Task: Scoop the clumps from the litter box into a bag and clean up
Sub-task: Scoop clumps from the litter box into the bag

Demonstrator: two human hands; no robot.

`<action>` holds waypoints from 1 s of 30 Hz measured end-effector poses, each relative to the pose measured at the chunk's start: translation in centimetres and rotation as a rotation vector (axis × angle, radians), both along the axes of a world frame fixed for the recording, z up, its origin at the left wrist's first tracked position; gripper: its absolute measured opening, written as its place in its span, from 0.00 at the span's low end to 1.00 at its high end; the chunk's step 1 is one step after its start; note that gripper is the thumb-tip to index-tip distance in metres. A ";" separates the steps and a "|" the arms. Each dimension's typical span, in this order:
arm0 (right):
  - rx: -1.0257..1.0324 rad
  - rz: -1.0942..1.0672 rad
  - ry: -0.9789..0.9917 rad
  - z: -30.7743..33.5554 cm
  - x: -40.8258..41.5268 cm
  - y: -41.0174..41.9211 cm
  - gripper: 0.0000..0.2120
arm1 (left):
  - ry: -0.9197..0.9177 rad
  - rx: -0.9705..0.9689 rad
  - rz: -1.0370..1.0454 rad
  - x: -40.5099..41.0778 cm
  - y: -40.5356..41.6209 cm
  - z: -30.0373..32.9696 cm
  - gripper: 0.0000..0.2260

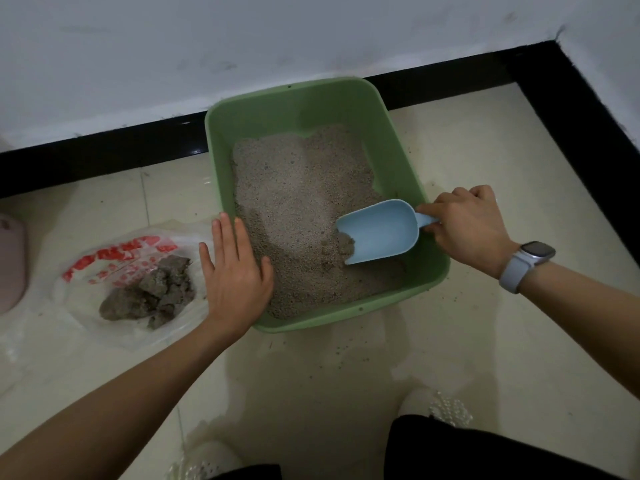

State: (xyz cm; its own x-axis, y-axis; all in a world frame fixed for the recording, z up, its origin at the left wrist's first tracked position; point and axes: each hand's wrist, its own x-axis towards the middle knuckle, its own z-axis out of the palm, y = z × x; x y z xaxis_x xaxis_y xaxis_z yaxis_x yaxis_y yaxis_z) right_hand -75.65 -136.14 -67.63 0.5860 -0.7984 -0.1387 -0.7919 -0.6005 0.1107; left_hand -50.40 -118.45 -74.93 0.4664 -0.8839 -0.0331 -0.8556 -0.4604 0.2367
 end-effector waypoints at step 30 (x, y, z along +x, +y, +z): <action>0.310 0.109 -0.169 -2.1 3.0 -0.4 0.15 | 0.165 -0.070 0.063 -0.1 0.1 0.3 0.27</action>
State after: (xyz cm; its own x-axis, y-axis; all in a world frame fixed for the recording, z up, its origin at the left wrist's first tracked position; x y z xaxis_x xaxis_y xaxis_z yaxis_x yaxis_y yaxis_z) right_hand -72.60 -136.53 -69.73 0.7007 -0.6651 -0.2581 -0.7129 -0.6670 -0.2166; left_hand -50.48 -118.40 -74.59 0.5143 -0.8560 -0.0532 -0.7724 -0.4893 0.4050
